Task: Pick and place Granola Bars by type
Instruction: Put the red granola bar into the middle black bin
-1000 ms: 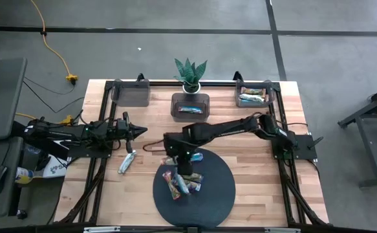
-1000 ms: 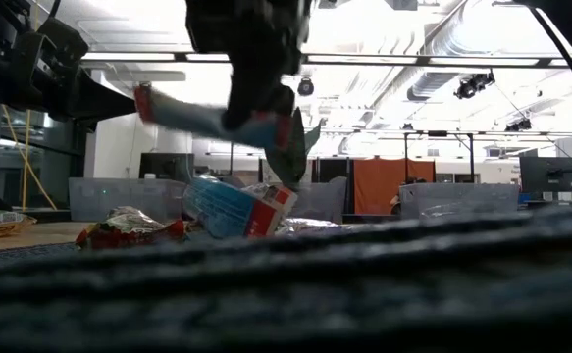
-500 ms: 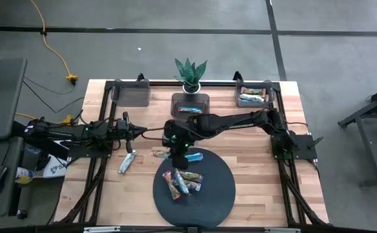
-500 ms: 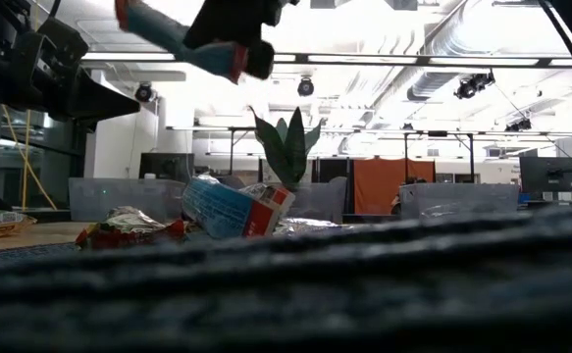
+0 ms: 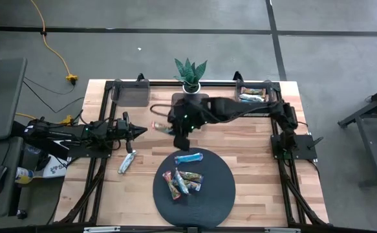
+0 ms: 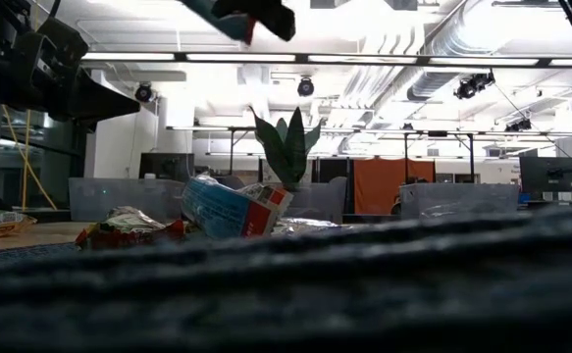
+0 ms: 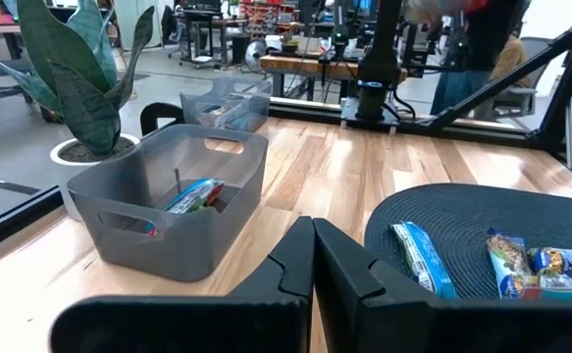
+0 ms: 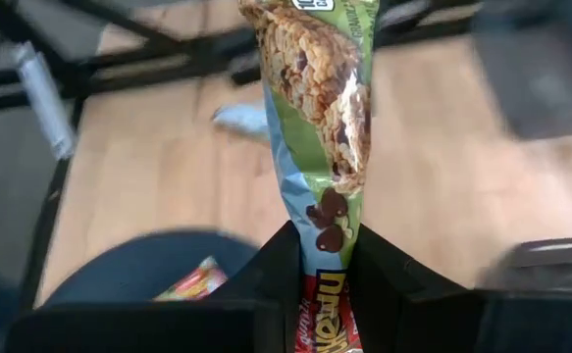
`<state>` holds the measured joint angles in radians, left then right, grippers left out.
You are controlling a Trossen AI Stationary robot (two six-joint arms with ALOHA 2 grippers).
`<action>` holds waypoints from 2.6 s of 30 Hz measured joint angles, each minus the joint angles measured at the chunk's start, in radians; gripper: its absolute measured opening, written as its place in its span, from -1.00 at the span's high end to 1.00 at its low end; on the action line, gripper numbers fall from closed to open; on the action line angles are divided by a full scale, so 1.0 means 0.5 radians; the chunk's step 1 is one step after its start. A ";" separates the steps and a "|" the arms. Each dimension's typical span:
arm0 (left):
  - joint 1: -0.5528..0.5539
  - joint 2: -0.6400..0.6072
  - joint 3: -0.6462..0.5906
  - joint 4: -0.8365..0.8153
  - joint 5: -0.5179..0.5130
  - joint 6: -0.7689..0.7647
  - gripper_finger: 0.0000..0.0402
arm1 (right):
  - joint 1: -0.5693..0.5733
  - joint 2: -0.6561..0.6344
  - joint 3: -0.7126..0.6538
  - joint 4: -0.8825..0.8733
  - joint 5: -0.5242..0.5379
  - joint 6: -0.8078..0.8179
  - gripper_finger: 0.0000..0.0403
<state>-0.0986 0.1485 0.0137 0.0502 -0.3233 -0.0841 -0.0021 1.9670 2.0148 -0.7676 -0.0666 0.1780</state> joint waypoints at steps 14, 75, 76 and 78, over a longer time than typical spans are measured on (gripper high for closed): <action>0.000 0.000 0.000 0.000 0.001 0.000 0.99 | -0.063 -0.184 0.000 -0.184 0.503 -0.038 0.71; 0.000 0.000 0.000 -0.001 0.001 0.001 0.99 | -0.590 0.508 0.000 -0.633 0.585 -0.581 0.71; 0.000 0.000 0.000 0.000 0.001 0.001 0.99 | -0.597 0.512 0.001 -0.627 0.584 -0.576 0.71; 0.000 -0.001 0.000 0.000 0.001 0.000 0.99 | -0.602 0.536 0.000 -0.633 0.556 -0.576 0.71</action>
<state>-0.0986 0.1482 0.0135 0.0502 -0.3229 -0.0841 -0.3031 2.2350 2.0148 -1.0840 0.2112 -0.1100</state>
